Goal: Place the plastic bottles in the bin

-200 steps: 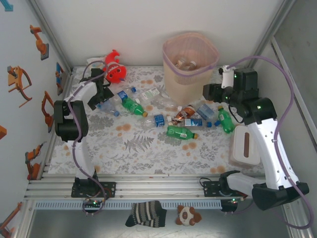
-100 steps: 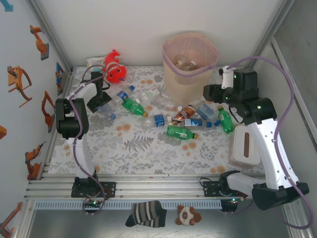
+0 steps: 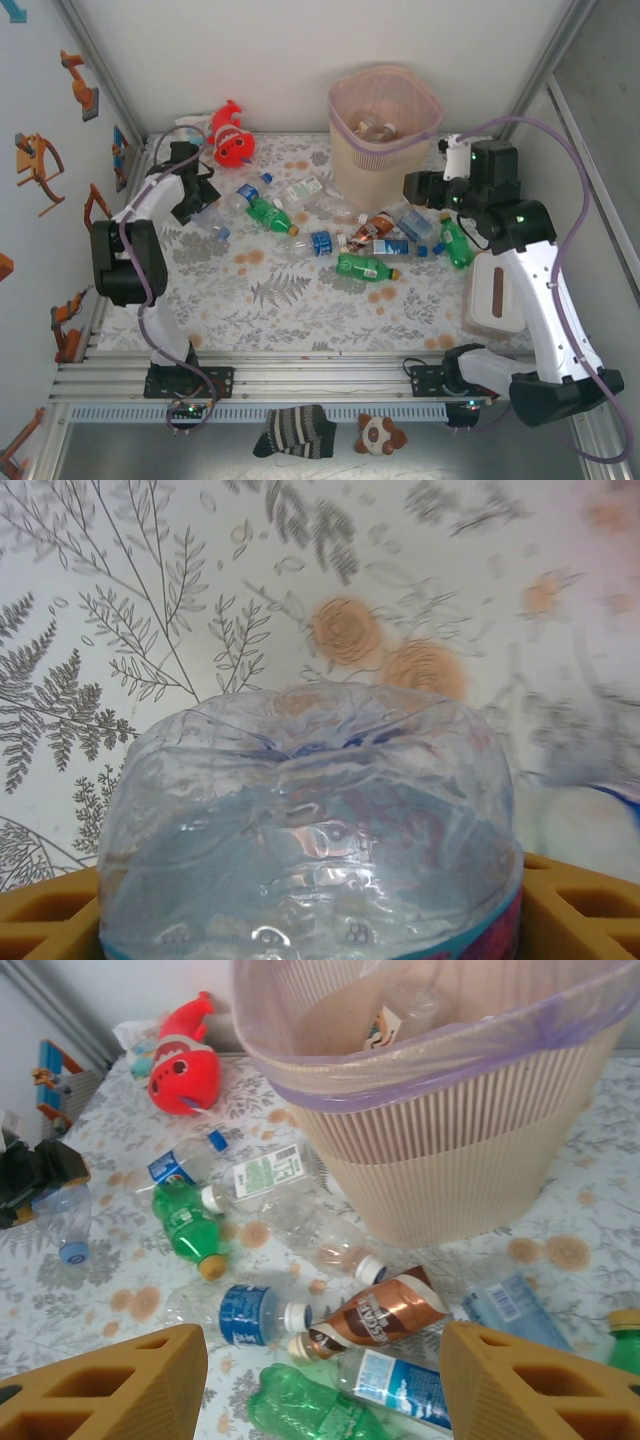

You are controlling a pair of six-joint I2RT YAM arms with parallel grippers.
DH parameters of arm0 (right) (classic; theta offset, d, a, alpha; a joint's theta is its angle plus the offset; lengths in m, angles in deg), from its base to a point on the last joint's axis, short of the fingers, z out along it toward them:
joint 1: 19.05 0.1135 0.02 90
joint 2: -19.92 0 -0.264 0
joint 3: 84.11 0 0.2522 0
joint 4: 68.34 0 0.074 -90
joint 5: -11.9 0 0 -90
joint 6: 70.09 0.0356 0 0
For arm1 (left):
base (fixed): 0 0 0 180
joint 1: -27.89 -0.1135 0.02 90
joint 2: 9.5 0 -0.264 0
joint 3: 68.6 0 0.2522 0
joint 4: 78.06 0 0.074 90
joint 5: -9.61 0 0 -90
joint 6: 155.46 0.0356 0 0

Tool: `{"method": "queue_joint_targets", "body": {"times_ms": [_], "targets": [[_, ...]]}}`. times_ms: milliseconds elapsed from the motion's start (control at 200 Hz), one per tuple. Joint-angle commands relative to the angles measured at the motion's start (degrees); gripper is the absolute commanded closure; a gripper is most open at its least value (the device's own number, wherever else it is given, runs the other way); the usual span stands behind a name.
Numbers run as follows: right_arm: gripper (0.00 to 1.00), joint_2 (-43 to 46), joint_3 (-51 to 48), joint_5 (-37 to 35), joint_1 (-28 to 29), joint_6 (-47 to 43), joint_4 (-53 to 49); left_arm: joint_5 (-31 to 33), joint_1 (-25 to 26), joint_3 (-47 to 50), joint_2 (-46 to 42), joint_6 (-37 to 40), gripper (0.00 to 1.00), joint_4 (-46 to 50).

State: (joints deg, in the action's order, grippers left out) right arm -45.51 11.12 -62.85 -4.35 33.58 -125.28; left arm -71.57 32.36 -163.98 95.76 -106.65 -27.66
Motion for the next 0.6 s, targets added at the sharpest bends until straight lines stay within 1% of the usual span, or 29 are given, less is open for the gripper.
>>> {"method": "queue_joint_targets", "body": {"times_ms": [0,135,225,300,346,431,506,596], "targets": [[0.38,1.51,-1.54,4.39,-0.21,2.87,4.78,-1.93,0.49,2.02,-5.55,2.7,0.26,-1.52],[0.38,1.22,-3.34,7.8,0.39,4.37,8.68,-3.74,2.65,4.11,-11.55,5.79,0.26,-3.99],[0.38,0.61,-4.99,10.04,1.34,5.72,12.07,-7.55,4.94,5.82,-16.21,9.93,0.27,-6.65],[0.38,-0.02,-6.82,11.08,2.55,7.55,15.72,-8.79,7.17,6.28,-19.71,12.0,0.27,-7.73],[0.38,-0.41,-7.79,11.7,3.37,8.49,17.94,-11.03,8.03,6.38,-21.56,13.22,0.27,-8.36],[0.38,-1.35,-9.7,12.0,6.22,9.96,22.95,-13.98,9.12,6.95,-24.61,13.31,0.29,-10.23],[0.39,-2.4,-11.08,10.65,9.71,10.17,27.13,-17.17,10.03,7.9,-27.03,12.69,0.31,-13.03],[0.39,-4.7,-12.3,9.11,14.6,10.25,32.41,-18.21,11.89,8.14,-29.17,12.35,0.32,-15.16]]}}
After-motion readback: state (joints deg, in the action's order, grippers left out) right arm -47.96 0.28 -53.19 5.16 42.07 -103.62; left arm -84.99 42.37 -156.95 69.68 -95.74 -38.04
